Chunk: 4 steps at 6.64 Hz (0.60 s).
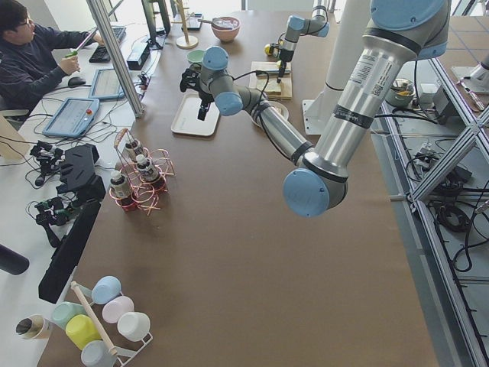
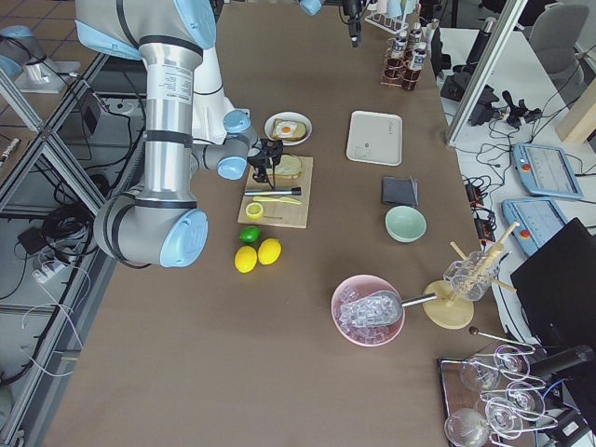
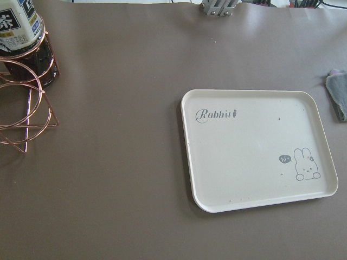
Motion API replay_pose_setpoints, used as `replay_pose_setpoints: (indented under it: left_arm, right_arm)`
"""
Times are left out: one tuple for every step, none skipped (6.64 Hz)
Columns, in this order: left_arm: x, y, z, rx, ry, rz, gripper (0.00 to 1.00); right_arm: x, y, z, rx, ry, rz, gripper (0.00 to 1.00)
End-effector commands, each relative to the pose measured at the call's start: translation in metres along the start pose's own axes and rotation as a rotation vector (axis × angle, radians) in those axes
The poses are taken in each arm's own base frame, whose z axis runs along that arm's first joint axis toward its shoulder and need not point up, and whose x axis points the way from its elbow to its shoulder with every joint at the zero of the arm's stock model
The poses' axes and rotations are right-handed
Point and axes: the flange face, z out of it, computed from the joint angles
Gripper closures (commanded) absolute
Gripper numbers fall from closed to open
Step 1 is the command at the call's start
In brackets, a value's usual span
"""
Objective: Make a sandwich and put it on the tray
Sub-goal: 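Grasp the bread slice edge with the right gripper and lift it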
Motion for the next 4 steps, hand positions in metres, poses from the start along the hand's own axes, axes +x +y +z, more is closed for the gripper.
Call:
replay_pose_setpoints:
  left_arm:
    - [0.002, 0.0, -0.002, 0.003, 0.004, 0.003, 0.0]
    - [0.003, 0.001, -0.003, 0.003, 0.006, 0.003, 0.0]
    - [0.002, 0.001, -0.002, 0.002, 0.005, 0.002, 0.0]
    - [0.005, -0.002, -0.002, 0.004, 0.007, 0.004, 0.0]
  right_arm:
    - [0.0, 0.002, 0.001, 0.003, 0.001, 0.004, 1.0]
    - [0.0, 0.001, 0.0, 0.004, 0.0, 0.002, 1.0]
    - [-0.003, -0.005, -0.006, 0.011, -0.012, 0.008, 1.0]
    - [-0.011, -0.014, -0.022, 0.02, -0.04, 0.022, 1.0]
